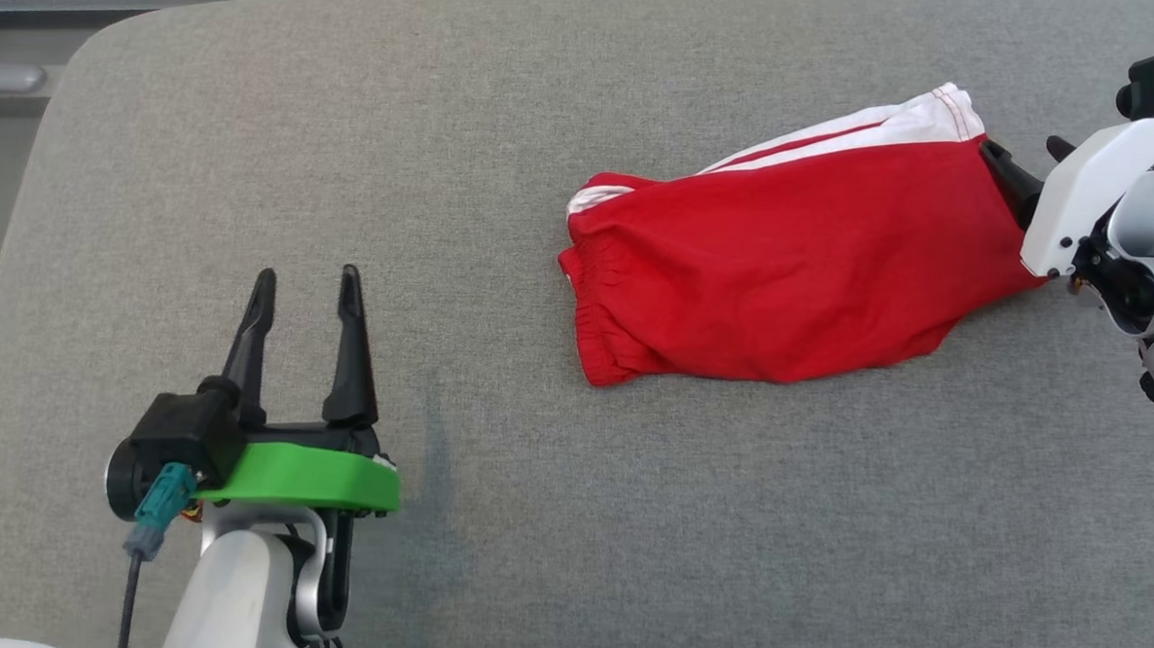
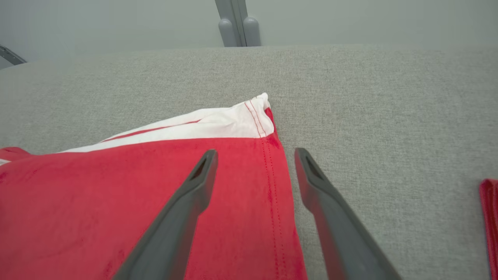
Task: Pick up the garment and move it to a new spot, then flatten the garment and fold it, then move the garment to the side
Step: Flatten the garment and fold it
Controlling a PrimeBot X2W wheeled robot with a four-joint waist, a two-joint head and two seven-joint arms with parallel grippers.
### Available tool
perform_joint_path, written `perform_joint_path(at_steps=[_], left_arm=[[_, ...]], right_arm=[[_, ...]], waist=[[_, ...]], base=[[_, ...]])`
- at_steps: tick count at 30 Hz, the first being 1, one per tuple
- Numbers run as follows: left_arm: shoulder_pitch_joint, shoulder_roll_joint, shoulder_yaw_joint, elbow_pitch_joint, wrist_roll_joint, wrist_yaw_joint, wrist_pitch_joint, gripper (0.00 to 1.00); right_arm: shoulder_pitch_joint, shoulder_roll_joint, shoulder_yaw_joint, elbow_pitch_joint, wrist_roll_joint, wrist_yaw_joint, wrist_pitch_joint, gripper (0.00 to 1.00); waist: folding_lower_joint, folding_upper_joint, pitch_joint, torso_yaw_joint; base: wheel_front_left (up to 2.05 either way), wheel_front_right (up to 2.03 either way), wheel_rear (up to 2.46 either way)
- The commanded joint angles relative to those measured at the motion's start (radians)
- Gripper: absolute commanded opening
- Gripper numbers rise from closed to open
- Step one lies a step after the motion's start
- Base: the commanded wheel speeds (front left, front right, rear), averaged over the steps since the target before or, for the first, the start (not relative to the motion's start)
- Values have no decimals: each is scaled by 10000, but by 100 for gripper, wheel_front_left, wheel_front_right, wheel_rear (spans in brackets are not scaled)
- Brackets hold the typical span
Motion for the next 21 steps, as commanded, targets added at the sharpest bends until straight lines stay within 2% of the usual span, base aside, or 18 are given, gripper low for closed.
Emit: perform_joint_path(at_steps=[1, 8, 18, 19, 20, 21], left_arm=[[168, -106, 281, 6, 138, -107, -23, 100], [441, -472, 1403, -29, 653, -618, -26, 100], [542, -763, 2045, 5, 891, -973, -27, 100], [532, -778, 2063, 18, 913, -990, -27, 100], [518, -788, 2097, 31, 930, -1029, -27, 100], [507, -795, 2124, 35, 949, -1043, -27, 100]], right_arm=[[-28, 32, -85, 199, -73, -12, 43, 100], [-576, 261, -702, 1477, -397, -12, 151, 100], [-919, 769, -1011, 3092, -704, -12, 1036, 100], [-891, 888, -1041, 3121, -627, -3, 1126, 95], [-862, 1003, -1022, 3135, -613, -3, 1184, 31], [-835, 1078, -1014, 3105, -580, -2, 1218, 11]], waist=[[0, 0, 116, 111], [0, 0, 601, 431], [0, 0, 915, 832], [0, 0, 918, 845], [0, 0, 913, 850], [0, 0, 910, 847]], base=[[0, 0, 0], [0, 0, 0], [0, 0, 0], [0, 0, 0], [0, 0, 0], [0, 0, 0]])
